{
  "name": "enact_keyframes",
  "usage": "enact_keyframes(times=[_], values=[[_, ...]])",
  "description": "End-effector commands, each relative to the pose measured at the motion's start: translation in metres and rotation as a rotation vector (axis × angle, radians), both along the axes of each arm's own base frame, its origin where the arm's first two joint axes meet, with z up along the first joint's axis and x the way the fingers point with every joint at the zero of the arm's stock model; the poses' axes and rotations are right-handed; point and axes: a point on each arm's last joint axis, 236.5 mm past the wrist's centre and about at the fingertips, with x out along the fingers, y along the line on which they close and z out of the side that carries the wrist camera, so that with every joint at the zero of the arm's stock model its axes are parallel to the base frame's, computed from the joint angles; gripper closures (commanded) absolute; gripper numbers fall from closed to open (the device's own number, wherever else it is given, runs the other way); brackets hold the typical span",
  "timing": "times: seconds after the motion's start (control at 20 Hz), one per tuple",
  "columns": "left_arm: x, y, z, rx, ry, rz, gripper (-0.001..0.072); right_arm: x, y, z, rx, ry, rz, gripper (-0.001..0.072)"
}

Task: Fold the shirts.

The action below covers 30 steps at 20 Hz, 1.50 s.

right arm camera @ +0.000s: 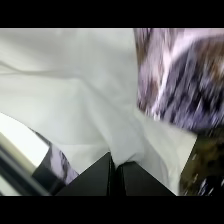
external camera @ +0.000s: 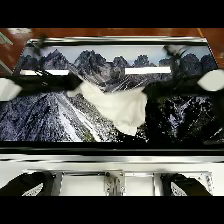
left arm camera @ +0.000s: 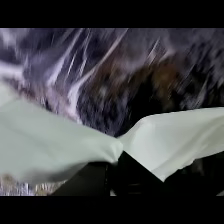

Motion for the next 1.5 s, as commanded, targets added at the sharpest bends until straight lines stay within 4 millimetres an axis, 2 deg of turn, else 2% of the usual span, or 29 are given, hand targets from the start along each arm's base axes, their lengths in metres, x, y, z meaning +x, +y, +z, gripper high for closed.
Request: enact_keyframes(times=[0.0, 0.05, 0.1, 0.15, 0.2, 0.25, 0.3, 0.45, 0.55, 0.65, 0.75, 0.8, 0.95, 1.05, 1.15, 1.25, 1.35, 1.45], values=[[-0.080, 0.047, 0.199, -0.118, -0.458, 0.034, 0.0666, -0.049, -0.022, 0.198, 0.084, -0.532, -0.092, 0.0659], [-0.108, 0.060, 0.237, -0.157, -0.551, 0.039, 0.0666, -0.073, -0.030, 0.235, 0.117, -0.618, -0.124, 0.0658], [-0.132, 0.070, 0.263, -0.188, -0.617, 0.041, 0.0666, -0.095, -0.035, 0.258, 0.147, -0.666, -0.141, 0.0659], [-0.154, 0.079, 0.280, -0.207, -0.666, 0.042, 0.0666, -0.117, -0.038, 0.275, 0.179, -0.697, -0.150, 0.0659], [-0.167, 0.084, 0.286, -0.212, -0.684, 0.040, 0.0666, -0.135, -0.040, 0.284, 0.205, -0.714, -0.154, 0.0659], [-0.175, 0.086, 0.282, -0.199, -0.675, 0.033, 0.0666, -0.148, -0.042, 0.289, 0.224, -0.718, -0.158, 0.0659], [-0.178, 0.085, 0.270, -0.167, -0.636, 0.020, 0.0666, -0.157, -0.042, 0.289, 0.233, -0.714, -0.158, 0.0658], [-0.168, 0.079, 0.218, -0.038, -0.467, -0.017, 0.0666, -0.159, -0.049, 0.271, 0.186, -0.649, -0.180, 0.0659], [-0.149, 0.081, 0.183, 0.048, -0.375, 0.000, 0.0666, -0.143, -0.057, 0.244, 0.104, -0.563, -0.210, 0.0659], [-0.125, 0.084, 0.149, 0.121, -0.298, 0.032, 0.0666, -0.123, -0.066, 0.208, 0.002, -0.447, -0.230, 0.0659], [-0.100, 0.080, 0.103, 0.188, -0.195, 0.039, 0.0665, -0.096, -0.076, 0.167, -0.100, -0.310, -0.248, 0.0659], [-0.089, 0.076, 0.076, 0.219, -0.132, 0.033, 0.0666, -0.079, -0.080, 0.146, -0.148, -0.239, -0.257, 0.0658], [-0.049, 0.064, -0.024, 0.322, 0.074, 0.020, 0.0666, -0.019, -0.081, 0.083, -0.233, -0.063, -0.264, 0.0659], [-0.015, 0.059, -0.090, 0.366, 0.171, 0.037, 0.0666, 0.034, -0.077, 0.031, -0.263, 0.031, -0.268, 0.0658], [0.024, 0.062, -0.145, 0.350, 0.286, 0.114, 0.0666, 0.090, -0.078, -0.016, -0.291, 0.050, -0.302, 0.0658], [0.062, 0.066, -0.185, 0.268, 0.372, 0.198, 0.0666, 0.138, -0.080, -0.061, -0.264, 0.074, -0.387, 0.0658], [0.087, 0.064, -0.223, 0.128, 0.479, 0.255, 0.0665, 0.162, -0.070, -0.111, -0.191, 0.171, -0.452, 0.0658], [0.094, 0.059, -0.260, 0.023, 0.608, 0.275, 0.0665, 0.164, -0.052, -0.156, -0.129, 0.298, -0.450, 0.0657]])
